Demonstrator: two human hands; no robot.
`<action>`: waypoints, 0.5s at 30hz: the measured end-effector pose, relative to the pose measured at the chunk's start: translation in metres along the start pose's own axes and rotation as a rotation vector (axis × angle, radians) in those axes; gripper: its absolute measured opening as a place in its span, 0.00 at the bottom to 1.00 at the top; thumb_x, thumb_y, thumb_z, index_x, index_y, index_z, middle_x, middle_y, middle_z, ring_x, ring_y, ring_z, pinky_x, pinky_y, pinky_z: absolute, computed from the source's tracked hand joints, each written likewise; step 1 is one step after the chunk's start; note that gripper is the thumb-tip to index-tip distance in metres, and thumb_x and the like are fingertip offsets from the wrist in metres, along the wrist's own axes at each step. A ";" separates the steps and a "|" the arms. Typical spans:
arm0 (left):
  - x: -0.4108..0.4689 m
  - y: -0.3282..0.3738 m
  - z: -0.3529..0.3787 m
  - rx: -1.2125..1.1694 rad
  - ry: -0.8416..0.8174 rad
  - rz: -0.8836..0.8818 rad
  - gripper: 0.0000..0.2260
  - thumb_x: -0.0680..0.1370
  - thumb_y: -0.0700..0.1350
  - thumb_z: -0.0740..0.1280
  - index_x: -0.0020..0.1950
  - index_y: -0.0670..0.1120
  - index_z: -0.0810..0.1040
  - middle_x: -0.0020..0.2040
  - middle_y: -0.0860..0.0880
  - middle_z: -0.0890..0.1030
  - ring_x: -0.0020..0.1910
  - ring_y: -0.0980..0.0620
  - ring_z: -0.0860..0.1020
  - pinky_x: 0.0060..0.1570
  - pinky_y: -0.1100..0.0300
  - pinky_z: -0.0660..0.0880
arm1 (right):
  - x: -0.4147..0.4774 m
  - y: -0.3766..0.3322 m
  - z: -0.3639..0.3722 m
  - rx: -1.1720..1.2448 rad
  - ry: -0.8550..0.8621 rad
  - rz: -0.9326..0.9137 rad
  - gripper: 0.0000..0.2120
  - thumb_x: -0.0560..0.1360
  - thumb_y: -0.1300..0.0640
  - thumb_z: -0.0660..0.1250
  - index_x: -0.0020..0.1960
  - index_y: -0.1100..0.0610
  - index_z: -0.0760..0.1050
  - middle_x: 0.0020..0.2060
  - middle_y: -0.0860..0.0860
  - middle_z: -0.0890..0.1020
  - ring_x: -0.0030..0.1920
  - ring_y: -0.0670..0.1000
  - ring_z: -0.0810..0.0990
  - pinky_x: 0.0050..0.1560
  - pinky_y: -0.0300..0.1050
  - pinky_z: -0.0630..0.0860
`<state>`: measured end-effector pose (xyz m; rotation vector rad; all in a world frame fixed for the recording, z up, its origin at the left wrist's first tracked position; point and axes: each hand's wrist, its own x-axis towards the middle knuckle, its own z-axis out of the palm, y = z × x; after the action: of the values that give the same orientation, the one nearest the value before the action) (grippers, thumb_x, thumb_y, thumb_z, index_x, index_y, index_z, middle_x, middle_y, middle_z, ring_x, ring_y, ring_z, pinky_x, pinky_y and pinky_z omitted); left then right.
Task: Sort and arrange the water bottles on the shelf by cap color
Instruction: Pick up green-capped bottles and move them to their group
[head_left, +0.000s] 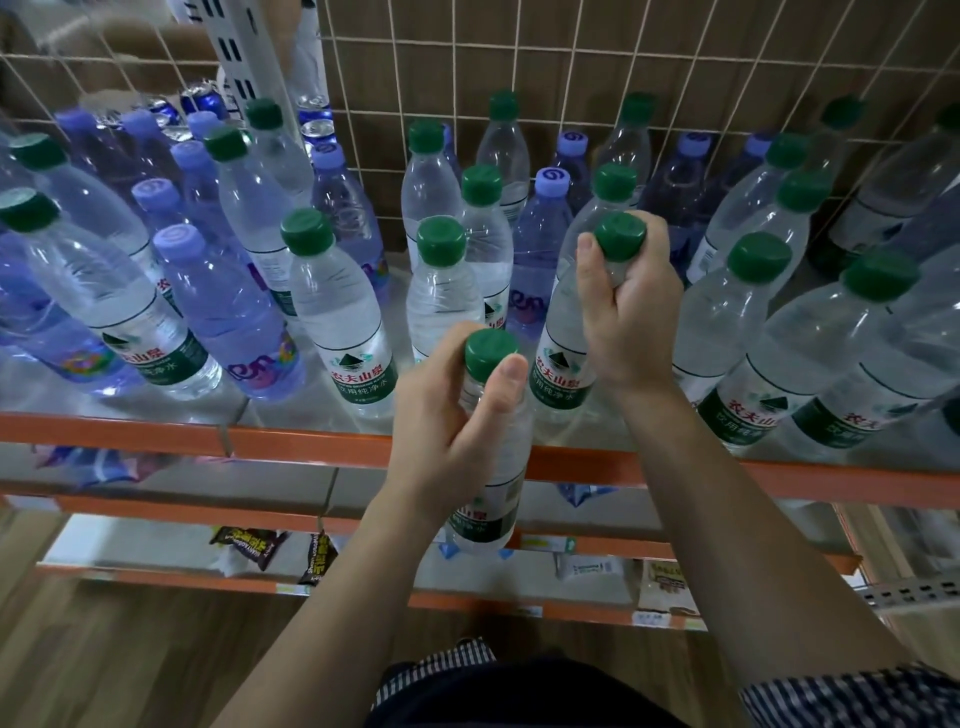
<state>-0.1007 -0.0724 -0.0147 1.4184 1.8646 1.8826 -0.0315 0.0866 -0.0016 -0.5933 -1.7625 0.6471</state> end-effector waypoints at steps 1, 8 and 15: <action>0.000 0.000 0.001 0.002 0.003 0.000 0.18 0.80 0.54 0.60 0.43 0.40 0.75 0.36 0.46 0.77 0.36 0.48 0.75 0.35 0.48 0.71 | 0.000 0.000 -0.001 -0.002 -0.004 0.004 0.10 0.80 0.60 0.64 0.55 0.68 0.71 0.39 0.44 0.75 0.39 0.32 0.75 0.43 0.24 0.67; 0.002 0.004 0.006 0.028 0.037 0.009 0.17 0.80 0.54 0.59 0.45 0.40 0.76 0.37 0.46 0.78 0.37 0.48 0.76 0.37 0.49 0.72 | -0.005 -0.006 -0.006 0.025 -0.138 -0.001 0.09 0.80 0.56 0.65 0.54 0.62 0.72 0.43 0.53 0.79 0.44 0.49 0.77 0.48 0.37 0.72; 0.008 0.007 0.007 0.085 0.083 0.025 0.17 0.80 0.54 0.59 0.44 0.41 0.76 0.37 0.48 0.78 0.37 0.51 0.76 0.37 0.55 0.73 | -0.017 -0.004 -0.014 0.049 -0.182 -0.004 0.15 0.80 0.54 0.65 0.64 0.59 0.71 0.58 0.51 0.79 0.60 0.48 0.76 0.64 0.41 0.70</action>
<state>-0.0965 -0.0637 -0.0067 1.4156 1.9960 1.9245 -0.0136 0.0738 -0.0072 -0.5097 -1.9099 0.7590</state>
